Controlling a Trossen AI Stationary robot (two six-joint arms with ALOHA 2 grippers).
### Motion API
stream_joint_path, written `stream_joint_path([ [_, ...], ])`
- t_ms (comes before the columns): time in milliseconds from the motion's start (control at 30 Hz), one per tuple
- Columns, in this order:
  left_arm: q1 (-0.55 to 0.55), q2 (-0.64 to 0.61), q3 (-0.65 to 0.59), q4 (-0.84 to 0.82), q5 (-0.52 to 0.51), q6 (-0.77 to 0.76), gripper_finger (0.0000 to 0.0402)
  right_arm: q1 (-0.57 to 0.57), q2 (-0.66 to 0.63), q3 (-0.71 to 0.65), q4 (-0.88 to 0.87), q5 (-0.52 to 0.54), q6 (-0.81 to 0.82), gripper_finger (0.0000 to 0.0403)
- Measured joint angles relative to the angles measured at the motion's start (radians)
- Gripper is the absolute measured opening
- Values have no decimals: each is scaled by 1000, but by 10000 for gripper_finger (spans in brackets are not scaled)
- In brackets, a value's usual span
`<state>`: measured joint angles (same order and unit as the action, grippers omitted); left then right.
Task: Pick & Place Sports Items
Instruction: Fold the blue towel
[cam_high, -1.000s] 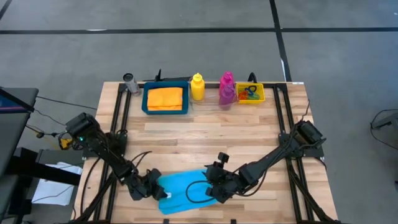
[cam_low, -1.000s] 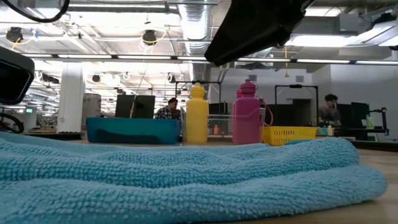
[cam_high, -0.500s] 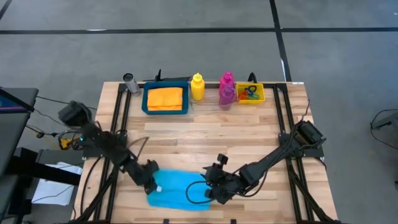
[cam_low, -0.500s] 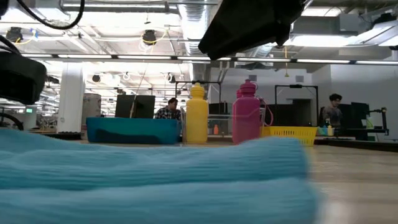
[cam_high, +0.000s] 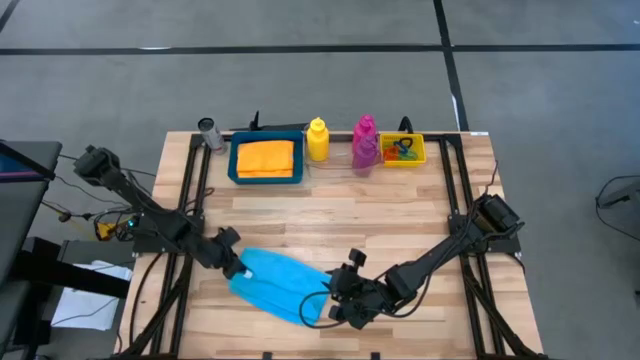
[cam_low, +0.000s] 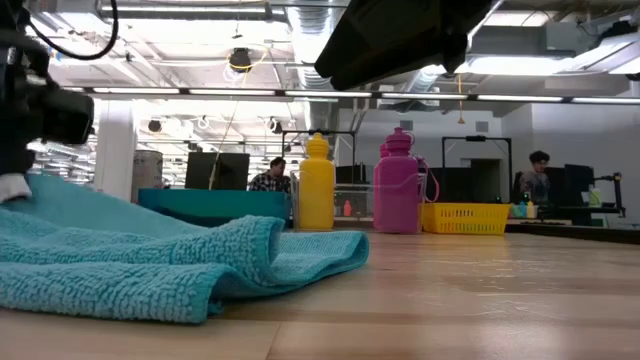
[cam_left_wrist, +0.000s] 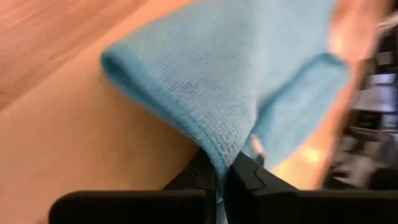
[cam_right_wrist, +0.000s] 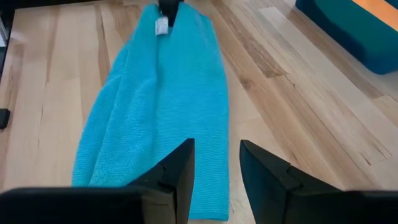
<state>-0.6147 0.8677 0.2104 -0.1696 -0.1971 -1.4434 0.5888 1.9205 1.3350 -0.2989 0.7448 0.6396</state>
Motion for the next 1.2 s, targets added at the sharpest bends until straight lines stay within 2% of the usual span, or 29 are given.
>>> stream_joint_path([
  [133,0,-74,2,19,-9,6,1,0,0,0,0,-1,0,119],
  [267,-1,-77,2,68,-14,7,1,0,0,0,3,-1,-3,119],
  [500,-1,2,4,235,-14,7,0,0,0,0,4,-1,-4,119],
  [767,-1,147,8,427,-13,26,0,0,0,0,4,-17,-4,119],
  [900,-1,213,60,431,-13,33,0,0,0,0,4,-34,-4,119],
  [1200,-1,313,244,435,-12,185,0,0,0,0,4,-34,-4,119],
])
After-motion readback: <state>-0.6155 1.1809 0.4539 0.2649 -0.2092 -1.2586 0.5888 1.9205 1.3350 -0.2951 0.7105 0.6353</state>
